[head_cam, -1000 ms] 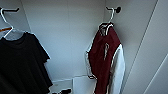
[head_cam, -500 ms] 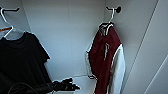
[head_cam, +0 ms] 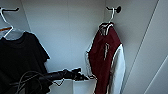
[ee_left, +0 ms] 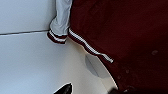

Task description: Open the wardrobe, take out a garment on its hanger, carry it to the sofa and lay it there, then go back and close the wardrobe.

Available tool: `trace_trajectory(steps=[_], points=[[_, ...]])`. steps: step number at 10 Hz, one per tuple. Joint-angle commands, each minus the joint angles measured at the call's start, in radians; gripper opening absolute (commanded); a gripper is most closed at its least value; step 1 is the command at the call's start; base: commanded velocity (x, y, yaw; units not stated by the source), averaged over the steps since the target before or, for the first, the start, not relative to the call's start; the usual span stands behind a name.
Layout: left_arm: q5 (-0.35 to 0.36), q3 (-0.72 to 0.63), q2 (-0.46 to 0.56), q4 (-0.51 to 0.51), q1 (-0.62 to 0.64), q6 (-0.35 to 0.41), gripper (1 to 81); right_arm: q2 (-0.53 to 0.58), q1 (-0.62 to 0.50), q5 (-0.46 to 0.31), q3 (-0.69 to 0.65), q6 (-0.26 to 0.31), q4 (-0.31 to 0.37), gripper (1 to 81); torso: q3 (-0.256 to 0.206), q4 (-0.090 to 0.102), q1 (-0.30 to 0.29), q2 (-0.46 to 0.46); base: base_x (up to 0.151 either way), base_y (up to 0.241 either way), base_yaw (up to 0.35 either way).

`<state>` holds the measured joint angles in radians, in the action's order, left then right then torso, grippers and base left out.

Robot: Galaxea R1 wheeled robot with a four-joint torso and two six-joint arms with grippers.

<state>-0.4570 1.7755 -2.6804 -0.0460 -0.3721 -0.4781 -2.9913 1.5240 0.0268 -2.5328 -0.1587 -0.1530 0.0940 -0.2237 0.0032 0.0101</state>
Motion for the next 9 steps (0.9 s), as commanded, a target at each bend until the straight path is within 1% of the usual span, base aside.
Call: trace_trajectory(steps=[1, 2, 3, 4, 5, 6, 7, 9], points=[[-0.075, -0.021, -0.041, 0.014, 0.261, -0.065, 81.1, -0.005, -0.041, -0.051, 0.006, -0.002, 0.007, 81.1, 0.000, 0.000, 0.000, 0.000, 0.000, 0.000, 0.000], [-0.075, -0.031, -0.049, 0.020, 0.305, -0.088, 81.1, -0.005, -0.043, -0.051, 0.006, -0.002, 0.007, 81.1, 0.000, 0.000, 0.000, 0.000, 0.000, 0.000, 0.000], [-0.077, -0.053, -0.058, 0.018, 0.354, -0.131, 81.1, -0.005, -0.044, -0.051, 0.003, -0.004, 0.007, 81.1, 0.000, 0.000, 0.000, 0.000, 0.000, 0.000, 0.000], [-0.077, -0.067, -0.067, 0.020, 0.396, -0.148, 81.1, -0.007, -0.043, -0.051, 0.000, -0.004, 0.007, 81.1, 0.000, 0.000, 0.000, 0.000, 0.000, 0.000, 0.000], [-0.074, -0.074, -0.088, 0.023, 0.440, -0.187, 81.1, -0.008, -0.046, -0.051, -0.003, -0.005, 0.007, 81.1, 0.000, 0.000, 0.000, 0.000, 0.000, 0.000, 0.000], [-0.071, -0.087, -0.099, 0.021, 0.491, -0.237, 81.1, -0.011, -0.046, -0.051, -0.003, -0.005, 0.007, 81.1, 0.000, 0.000, 0.000, 0.000, 0.000, 0.000, 0.000], [-0.068, -0.097, -0.115, 0.021, 0.541, -0.308, 81.1, -0.014, -0.047, -0.051, -0.004, -0.007, 0.007, 81.1, 0.000, 0.000, 0.000, 0.000, 0.000, 0.000, 0.000], [-0.052, -0.093, -0.144, 0.023, 0.643, -0.385, 81.1, -0.014, -0.050, -0.051, -0.010, -0.008, 0.009, 81.1, 0.000, 0.000, 0.000, -0.001, 0.000, 0.000, 0.000]])
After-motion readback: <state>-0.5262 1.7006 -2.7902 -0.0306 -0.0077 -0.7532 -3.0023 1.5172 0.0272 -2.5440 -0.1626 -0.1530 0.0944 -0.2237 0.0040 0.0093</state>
